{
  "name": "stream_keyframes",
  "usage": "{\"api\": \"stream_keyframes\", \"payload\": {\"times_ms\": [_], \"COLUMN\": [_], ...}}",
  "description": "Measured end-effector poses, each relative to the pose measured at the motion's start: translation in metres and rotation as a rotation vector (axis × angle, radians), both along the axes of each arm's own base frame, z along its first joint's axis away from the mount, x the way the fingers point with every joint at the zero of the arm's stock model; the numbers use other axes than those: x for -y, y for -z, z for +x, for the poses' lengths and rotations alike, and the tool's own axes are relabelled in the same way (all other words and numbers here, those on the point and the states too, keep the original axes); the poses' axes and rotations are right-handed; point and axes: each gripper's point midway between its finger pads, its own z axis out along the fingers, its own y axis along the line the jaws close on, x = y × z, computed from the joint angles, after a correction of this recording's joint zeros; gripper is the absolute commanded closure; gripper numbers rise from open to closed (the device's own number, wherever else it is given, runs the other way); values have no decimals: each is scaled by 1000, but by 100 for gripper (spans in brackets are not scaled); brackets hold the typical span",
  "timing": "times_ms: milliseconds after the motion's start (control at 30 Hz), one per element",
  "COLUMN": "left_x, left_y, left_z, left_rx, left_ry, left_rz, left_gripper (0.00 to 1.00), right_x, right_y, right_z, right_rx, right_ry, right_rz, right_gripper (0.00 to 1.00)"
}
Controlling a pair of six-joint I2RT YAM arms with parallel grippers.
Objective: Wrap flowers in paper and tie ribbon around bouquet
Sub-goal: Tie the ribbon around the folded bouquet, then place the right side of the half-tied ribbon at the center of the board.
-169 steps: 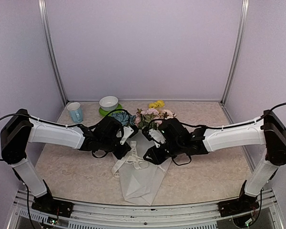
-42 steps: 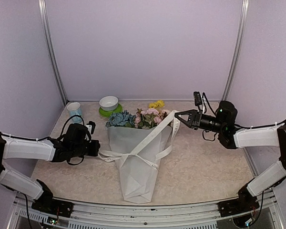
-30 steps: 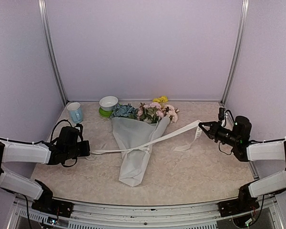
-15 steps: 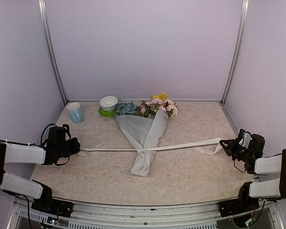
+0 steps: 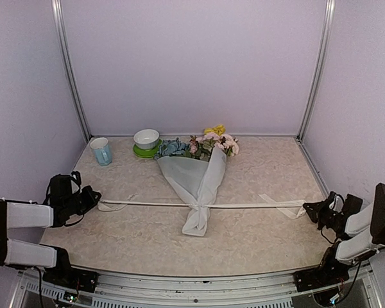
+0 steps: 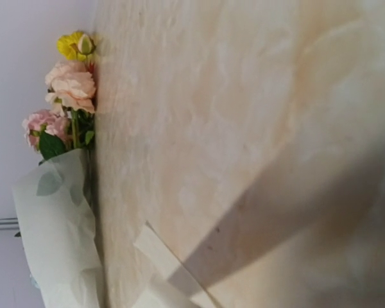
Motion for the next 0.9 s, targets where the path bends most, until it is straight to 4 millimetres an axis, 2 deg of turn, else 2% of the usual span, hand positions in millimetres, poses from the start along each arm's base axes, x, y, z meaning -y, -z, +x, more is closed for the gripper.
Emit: {"api": "stream_keyframes", "payload": {"times_ms": [300, 567, 900], "left_x": [-4, -7, -8], "left_y": [0, -3, -6], "left_z": [-5, -10, -12], "left_rx": [-3, 13, 22], "left_ry": [-6, -22, -23], "left_rz": [-52, -80, -91], "left_gripper": [100, 100, 100], "right_x": [16, 22, 23], "right_y": [5, 15, 9], "right_z": [-12, -22, -26], "right_rx": [-15, -38, -22], "right_ry": [30, 41, 28], "right_rz": [16, 70, 35], "right_gripper": [100, 100, 100]}}
